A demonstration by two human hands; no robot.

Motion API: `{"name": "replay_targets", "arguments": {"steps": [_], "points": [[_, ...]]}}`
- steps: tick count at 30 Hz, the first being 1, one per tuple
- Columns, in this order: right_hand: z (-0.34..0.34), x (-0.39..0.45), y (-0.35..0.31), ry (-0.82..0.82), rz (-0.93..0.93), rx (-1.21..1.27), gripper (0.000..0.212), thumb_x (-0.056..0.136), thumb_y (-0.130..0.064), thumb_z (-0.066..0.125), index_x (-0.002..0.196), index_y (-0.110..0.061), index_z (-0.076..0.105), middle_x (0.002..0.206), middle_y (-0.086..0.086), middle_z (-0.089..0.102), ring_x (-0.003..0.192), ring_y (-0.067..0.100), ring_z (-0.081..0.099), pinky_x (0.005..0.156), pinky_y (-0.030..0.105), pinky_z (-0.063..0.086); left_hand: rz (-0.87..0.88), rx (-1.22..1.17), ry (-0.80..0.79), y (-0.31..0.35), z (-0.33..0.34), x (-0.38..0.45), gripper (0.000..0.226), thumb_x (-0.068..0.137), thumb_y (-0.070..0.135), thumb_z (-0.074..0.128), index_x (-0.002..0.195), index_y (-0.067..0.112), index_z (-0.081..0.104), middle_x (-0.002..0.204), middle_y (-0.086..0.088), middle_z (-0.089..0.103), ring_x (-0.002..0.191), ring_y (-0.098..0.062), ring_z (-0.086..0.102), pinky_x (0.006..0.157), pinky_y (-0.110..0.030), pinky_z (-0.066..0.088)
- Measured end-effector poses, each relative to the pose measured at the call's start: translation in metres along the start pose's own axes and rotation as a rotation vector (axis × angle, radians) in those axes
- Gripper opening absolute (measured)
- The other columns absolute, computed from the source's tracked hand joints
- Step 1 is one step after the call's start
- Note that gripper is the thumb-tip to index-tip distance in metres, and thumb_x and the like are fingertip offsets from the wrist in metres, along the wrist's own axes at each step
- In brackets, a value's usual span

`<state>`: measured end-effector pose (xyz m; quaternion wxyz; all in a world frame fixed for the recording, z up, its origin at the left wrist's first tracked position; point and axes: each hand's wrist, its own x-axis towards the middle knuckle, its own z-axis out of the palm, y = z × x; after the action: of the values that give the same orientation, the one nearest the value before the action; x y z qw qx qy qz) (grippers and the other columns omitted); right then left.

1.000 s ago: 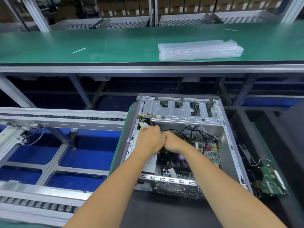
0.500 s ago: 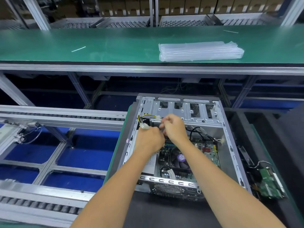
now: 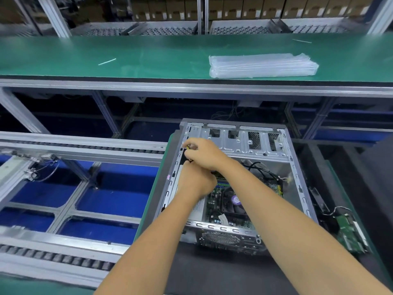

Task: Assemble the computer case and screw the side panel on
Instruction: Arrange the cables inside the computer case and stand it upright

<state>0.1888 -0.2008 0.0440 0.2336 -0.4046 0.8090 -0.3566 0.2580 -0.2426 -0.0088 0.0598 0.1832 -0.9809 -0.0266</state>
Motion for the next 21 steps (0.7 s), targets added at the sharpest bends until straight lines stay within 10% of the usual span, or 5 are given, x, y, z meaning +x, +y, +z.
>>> {"name": "replay_targets", "arguments": {"steps": [4, 10, 17, 21], "points": [[-0.022, -0.004, 0.017, 0.008, 0.055, 0.01, 0.03, 0.096, -0.004, 0.046, 0.115, -0.018, 0.064, 0.132, 0.011, 0.059, 0.112, 0.033, 0.06, 0.086, 0.038, 0.05, 0.037, 0.012, -0.007, -0.003, -0.002, -0.005, 0.016, 0.082, 0.029, 0.044, 0.072, 0.017, 0.044, 0.08, -0.007, 0.065, 0.069, -0.025, 0.045, 0.07, -0.035, 0.026], [-0.012, -0.031, 0.049, 0.089, -0.004, -0.068, 0.043, 0.087, 0.011, 0.045, 0.104, -0.02, 0.068, 0.094, -0.001, 0.064, 0.086, 0.022, 0.058, 0.075, 0.033, 0.047, 0.051, 0.002, 0.063, -0.001, 0.001, -0.005, 0.024, 0.089, 0.028, 0.041, 0.081, 0.014, 0.058, 0.087, -0.01, 0.068, 0.083, -0.03, 0.059, 0.073, -0.037, 0.029], [-0.001, -0.037, 0.056, 0.197, -0.084, 0.057, 0.03, 0.09, 0.0, 0.052, 0.082, -0.027, 0.062, 0.087, 0.005, 0.069, 0.087, 0.026, 0.063, 0.083, 0.042, 0.053, 0.043, -0.031, 0.08, -0.001, -0.001, -0.007, 0.021, 0.085, 0.025, 0.042, 0.078, 0.014, 0.058, 0.078, -0.006, 0.065, 0.076, -0.027, 0.056, 0.069, -0.035, 0.026], [-0.003, -0.04, 0.06, 0.183, -0.109, 0.071, 0.025, 0.097, -0.008, 0.055, 0.104, -0.032, 0.055, 0.09, 0.0, 0.067, 0.086, 0.021, 0.062, 0.081, 0.034, 0.049, 0.0, -0.117, 0.119, -0.001, -0.001, -0.009, 0.02, 0.081, 0.026, 0.048, 0.066, 0.013, 0.05, 0.071, -0.008, 0.062, 0.074, -0.029, 0.053, 0.067, -0.035, 0.028]]}}
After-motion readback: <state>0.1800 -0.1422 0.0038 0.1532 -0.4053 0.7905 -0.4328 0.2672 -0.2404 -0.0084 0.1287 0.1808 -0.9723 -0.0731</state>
